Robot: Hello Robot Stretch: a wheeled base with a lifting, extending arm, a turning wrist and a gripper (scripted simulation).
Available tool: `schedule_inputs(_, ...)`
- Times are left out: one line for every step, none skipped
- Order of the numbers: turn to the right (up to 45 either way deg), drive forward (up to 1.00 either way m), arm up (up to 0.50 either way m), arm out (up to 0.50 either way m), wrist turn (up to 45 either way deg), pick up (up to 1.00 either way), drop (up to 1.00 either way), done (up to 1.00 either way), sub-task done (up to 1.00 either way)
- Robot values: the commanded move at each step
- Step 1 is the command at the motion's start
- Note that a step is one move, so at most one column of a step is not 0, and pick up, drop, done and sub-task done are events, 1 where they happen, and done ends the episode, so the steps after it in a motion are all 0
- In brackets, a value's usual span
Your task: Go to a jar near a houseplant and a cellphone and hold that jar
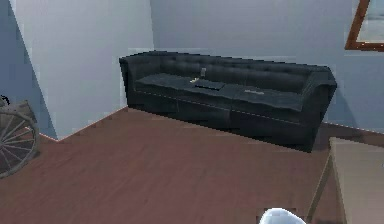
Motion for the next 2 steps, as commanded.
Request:
schedule_inputs(0.0,0.0,0.1,0.0,0.0,0.0,0.0,0.0,0.0)
schedule_inputs(0.0,0.0,0.0,0.0,0.0,0.0,0.0,1.0,0.0)
